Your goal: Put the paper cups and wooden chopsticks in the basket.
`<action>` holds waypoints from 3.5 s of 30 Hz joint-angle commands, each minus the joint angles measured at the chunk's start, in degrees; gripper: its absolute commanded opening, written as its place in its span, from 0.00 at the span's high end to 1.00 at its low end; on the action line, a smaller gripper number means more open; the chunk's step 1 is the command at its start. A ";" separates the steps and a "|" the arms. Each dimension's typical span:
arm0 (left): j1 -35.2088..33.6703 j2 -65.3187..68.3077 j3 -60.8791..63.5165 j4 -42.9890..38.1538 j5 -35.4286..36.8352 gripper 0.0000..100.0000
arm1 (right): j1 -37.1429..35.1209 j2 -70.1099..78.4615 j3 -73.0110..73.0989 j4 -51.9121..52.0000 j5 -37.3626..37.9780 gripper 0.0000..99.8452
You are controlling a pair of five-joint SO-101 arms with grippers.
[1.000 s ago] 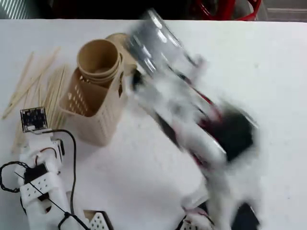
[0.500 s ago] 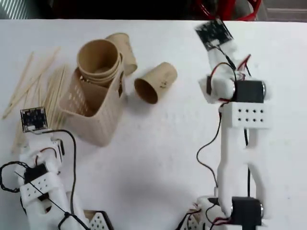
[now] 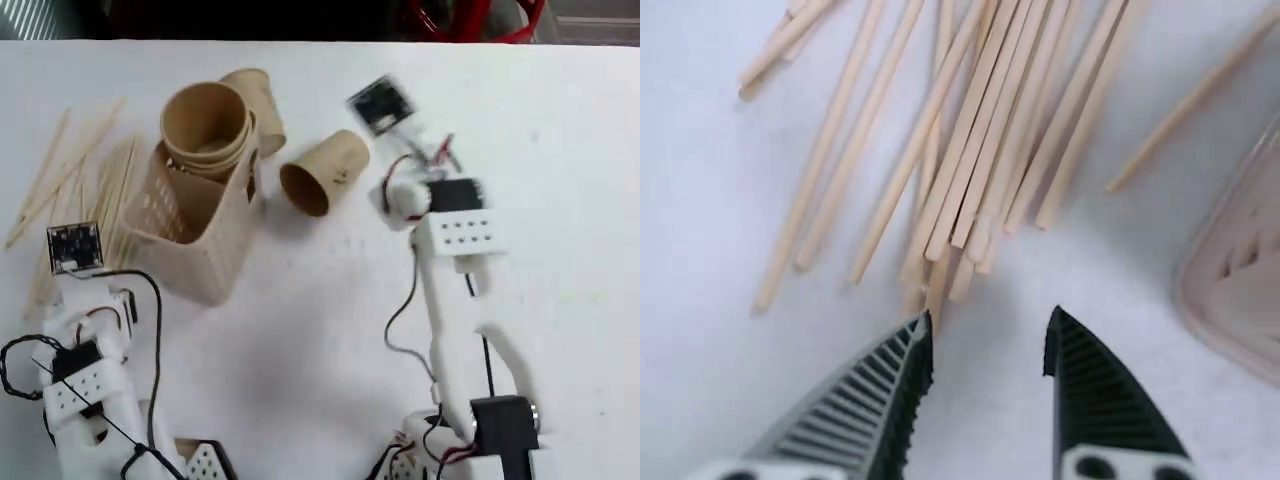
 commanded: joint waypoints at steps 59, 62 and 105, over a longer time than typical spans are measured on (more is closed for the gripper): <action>1.71 -0.66 -2.20 -0.79 -2.11 0.81 | -6.02 23.34 1.14 -31.16 -1.93 0.84; 1.71 -0.66 -2.20 -0.79 -2.11 0.81 | -4.00 21.76 1.23 -28.88 -2.20 0.90; 1.71 -0.66 -2.11 -0.79 -2.20 0.81 | -27.12 -20.26 -18.37 -15.78 -13.80 0.98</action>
